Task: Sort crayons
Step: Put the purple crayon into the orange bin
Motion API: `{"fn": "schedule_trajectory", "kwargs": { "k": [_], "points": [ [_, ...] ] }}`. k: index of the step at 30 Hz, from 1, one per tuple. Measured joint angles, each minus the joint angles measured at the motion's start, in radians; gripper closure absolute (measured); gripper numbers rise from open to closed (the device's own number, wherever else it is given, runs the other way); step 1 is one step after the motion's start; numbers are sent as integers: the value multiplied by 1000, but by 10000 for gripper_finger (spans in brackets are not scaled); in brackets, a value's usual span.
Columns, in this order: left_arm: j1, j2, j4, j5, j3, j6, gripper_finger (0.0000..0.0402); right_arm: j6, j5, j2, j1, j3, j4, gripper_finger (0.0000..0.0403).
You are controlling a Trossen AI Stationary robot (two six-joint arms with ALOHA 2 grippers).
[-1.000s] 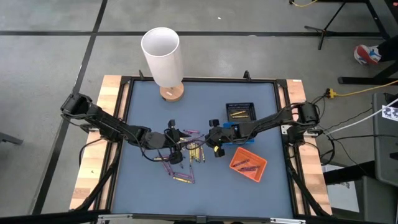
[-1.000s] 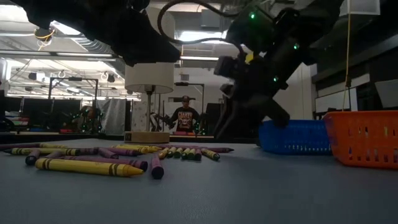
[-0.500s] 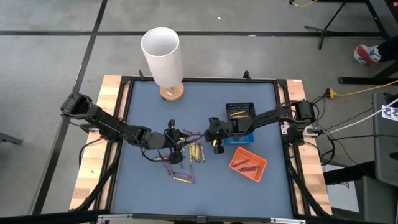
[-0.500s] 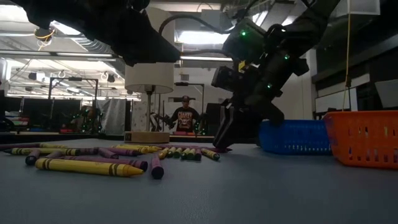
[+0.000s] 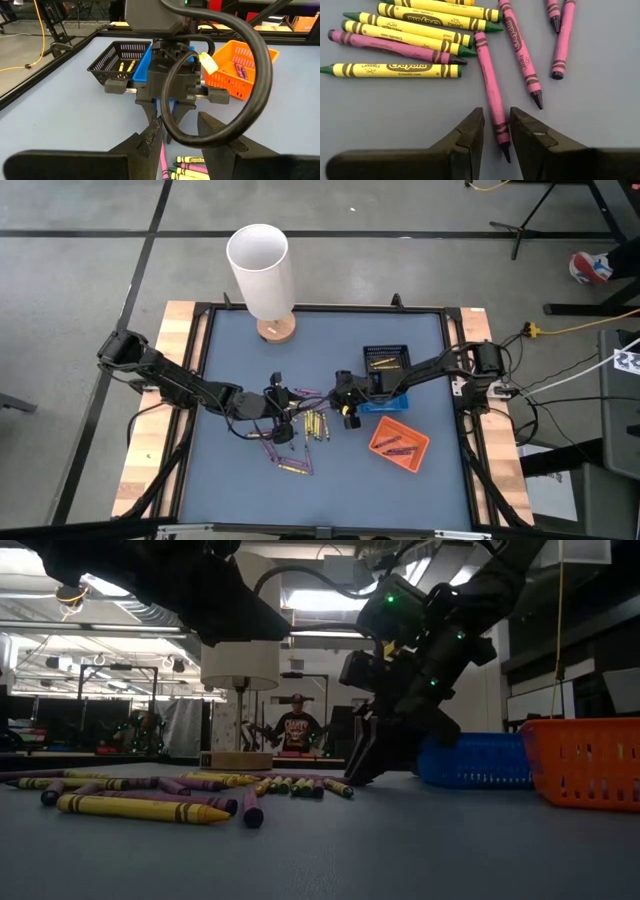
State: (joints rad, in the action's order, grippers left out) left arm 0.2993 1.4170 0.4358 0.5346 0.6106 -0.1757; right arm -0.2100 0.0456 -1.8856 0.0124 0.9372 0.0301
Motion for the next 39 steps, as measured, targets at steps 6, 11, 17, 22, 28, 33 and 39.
{"fn": "schedule_trajectory", "kwargs": {
  "k": [6,11,17,22,28,33,39],
  "points": [
    [0,0,0,-1,0,0,294,0,1,-4,0,0,2,317],
    [0,0,0,-2,0,-4,294,0,1,-4,0,-1,2,367],
    [4,-9,-8,-94,0,-59,294,-1,1,-8,0,54,-80,392],
    [22,-51,-50,-171,0,-62,294,0,0,-15,0,159,-241,377],
    [53,-74,-130,-214,0,-61,294,-1,-1,-15,0,310,-500,393],
    [69,-73,-207,-212,0,-65,294,45,0,-13,0,442,-717,389],
    [71,-73,-237,-207,0,-84,294,120,45,-12,0,574,-950,381]
  ]
}}
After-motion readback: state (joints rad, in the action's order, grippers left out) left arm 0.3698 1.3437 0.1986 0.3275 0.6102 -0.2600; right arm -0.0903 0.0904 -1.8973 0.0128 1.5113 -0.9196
